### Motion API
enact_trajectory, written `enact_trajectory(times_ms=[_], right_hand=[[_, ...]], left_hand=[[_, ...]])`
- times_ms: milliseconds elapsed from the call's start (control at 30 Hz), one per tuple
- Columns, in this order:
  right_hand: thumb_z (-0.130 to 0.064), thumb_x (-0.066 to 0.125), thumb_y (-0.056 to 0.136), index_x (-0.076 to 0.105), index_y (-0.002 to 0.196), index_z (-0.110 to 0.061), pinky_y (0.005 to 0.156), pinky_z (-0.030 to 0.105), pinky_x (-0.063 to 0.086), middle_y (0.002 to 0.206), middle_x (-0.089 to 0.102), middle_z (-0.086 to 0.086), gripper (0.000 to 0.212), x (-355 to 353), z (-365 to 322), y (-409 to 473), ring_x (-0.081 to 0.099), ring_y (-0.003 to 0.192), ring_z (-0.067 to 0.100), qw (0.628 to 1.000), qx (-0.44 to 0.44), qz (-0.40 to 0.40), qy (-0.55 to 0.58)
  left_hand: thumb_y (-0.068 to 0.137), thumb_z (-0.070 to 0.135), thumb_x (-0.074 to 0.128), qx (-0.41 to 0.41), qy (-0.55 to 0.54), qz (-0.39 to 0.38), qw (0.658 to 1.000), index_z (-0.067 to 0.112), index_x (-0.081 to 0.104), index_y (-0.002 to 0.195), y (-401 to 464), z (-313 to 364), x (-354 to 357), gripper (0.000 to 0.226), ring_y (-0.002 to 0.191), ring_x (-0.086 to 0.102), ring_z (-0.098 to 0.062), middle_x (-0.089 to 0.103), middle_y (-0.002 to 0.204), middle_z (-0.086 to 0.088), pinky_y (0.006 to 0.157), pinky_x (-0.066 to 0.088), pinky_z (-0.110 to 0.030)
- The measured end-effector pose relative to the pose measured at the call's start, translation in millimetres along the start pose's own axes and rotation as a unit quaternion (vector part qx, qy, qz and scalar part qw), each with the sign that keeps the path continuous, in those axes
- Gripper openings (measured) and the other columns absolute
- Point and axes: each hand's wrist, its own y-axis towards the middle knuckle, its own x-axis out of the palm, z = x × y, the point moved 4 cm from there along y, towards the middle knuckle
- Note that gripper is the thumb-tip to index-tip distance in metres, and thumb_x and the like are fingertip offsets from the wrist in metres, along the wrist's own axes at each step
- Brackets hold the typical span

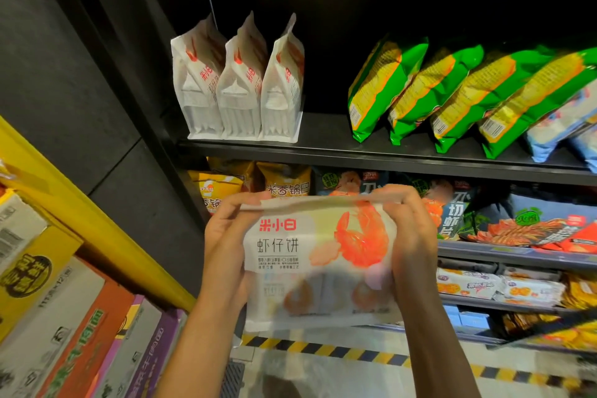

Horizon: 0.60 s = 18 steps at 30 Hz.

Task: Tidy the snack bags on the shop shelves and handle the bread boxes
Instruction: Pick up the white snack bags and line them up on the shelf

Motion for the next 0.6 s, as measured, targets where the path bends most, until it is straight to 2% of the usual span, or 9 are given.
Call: enact_trajectory(times_ms=[67, 133, 200, 267, 367, 400, 467, 533, 600], right_hand=[[-0.014, 0.046, 0.109, 0.068, 0.108, -0.014, 0.071, 0.024, 0.053, 0.089, 0.072, -0.01, 0.022, -1.6, 12.3, 7.4, 0.068, 0.081, 0.004, 0.998, 0.049, -0.035, 0.003], [-0.023, 0.049, 0.108, 0.066, 0.124, -0.013, 0.069, 0.016, 0.055, 0.1, 0.077, -0.007, 0.025, -1.7, 16.8, 10.7, 0.072, 0.088, 0.002, 0.993, 0.089, -0.075, 0.01], [-0.032, 0.054, 0.103, 0.063, 0.132, -0.021, 0.075, 0.016, 0.056, 0.112, 0.077, -0.009, 0.033, -5.1, 24.3, 10.9, 0.073, 0.101, 0.004, 0.989, 0.087, -0.117, 0.002], [-0.039, 0.058, 0.095, 0.061, 0.133, -0.031, 0.08, 0.018, 0.056, 0.115, 0.076, -0.012, 0.038, -6.6, 29.6, 6.8, 0.072, 0.106, 0.004, 0.981, 0.088, -0.167, -0.037], [-0.043, 0.059, 0.097, 0.059, 0.136, -0.033, 0.089, 0.041, 0.061, 0.118, 0.076, -0.004, 0.041, -4.6, 44.1, 1.9, 0.074, 0.108, 0.016, 0.968, 0.114, -0.204, -0.093], [-0.041, 0.059, 0.099, 0.059, 0.138, -0.031, 0.09, 0.045, 0.061, 0.119, 0.076, -0.001, 0.041, -5.4, 48.3, 2.1, 0.074, 0.109, 0.02, 0.971, 0.113, -0.191, -0.086], [-0.03, 0.056, 0.102, 0.059, 0.139, -0.024, 0.091, 0.041, 0.061, 0.12, 0.076, 0.001, 0.038, -8.2, 52.7, 5.4, 0.073, 0.111, 0.022, 0.981, 0.105, -0.155, -0.045], [-0.025, 0.053, 0.104, 0.058, 0.141, -0.022, 0.097, 0.04, 0.058, 0.124, 0.075, 0.002, 0.038, -11.5, 59.3, 9.0, 0.071, 0.116, 0.021, 0.983, 0.127, -0.129, 0.008], [-0.023, 0.05, 0.105, 0.058, 0.143, -0.02, 0.104, 0.038, 0.053, 0.131, 0.072, 0.0, 0.038, -11.1, 69.1, 8.8, 0.067, 0.123, 0.017, 0.982, 0.143, -0.12, 0.033]], left_hand=[[0.091, 0.01, 0.066, -0.048, 0.013, 0.035, 0.998, 0.013, 0.071, 0.115, -1.8, -4.1, -3.4, 0.024, 0.099, 0.075, -0.033, 0.073, 0.114, -0.019, 0.071, 0.065, -0.039], [0.095, 0.014, 0.065, -0.075, 0.005, 0.053, 0.996, 0.013, 0.065, 0.13, -2.0, -5.4, -5.9, 0.034, 0.105, 0.074, -0.035, 0.074, 0.118, -0.019, 0.076, 0.065, -0.044], [0.096, 0.015, 0.066, -0.07, -0.007, 0.069, 0.995, 0.014, 0.064, 0.131, -2.3, -3.8, -8.0, 0.036, 0.106, 0.074, -0.034, 0.074, 0.119, -0.017, 0.079, 0.065, -0.045], [0.097, 0.015, 0.065, -0.058, -0.01, 0.082, 0.995, 0.014, 0.065, 0.13, -0.9, -1.3, -8.4, 0.033, 0.107, 0.074, -0.032, 0.074, 0.12, -0.015, 0.081, 0.065, -0.045], [0.098, 0.013, 0.065, -0.042, 0.004, 0.101, 0.994, 0.011, 0.067, 0.127, 1.7, 1.1, -7.6, 0.029, 0.108, 0.074, -0.032, 0.075, 0.118, -0.015, 0.084, 0.064, -0.046], [0.099, 0.014, 0.064, -0.038, 0.014, 0.092, 0.995, 0.009, 0.067, 0.127, 2.5, 1.5, -6.2, 0.029, 0.11, 0.073, -0.032, 0.074, 0.119, -0.016, 0.085, 0.063, -0.045], [0.102, 0.019, 0.057, -0.025, 0.031, 0.044, 0.998, 0.005, 0.067, 0.127, 2.9, 6.1, -0.9, 0.03, 0.115, 0.07, -0.029, 0.073, 0.122, -0.014, 0.088, 0.061, -0.041], [0.102, 0.027, 0.05, -0.01, 0.031, -0.03, 0.999, 0.008, 0.067, 0.129, 2.0, 13.3, 3.7, 0.037, 0.12, 0.068, -0.024, 0.072, 0.125, -0.01, 0.092, 0.057, -0.035], [0.1, 0.034, 0.048, 0.009, 0.042, -0.122, 0.992, 0.015, 0.066, 0.134, 0.0, 18.7, 11.0, 0.043, 0.129, 0.062, -0.024, 0.068, 0.136, -0.008, 0.1, 0.054, -0.035]])
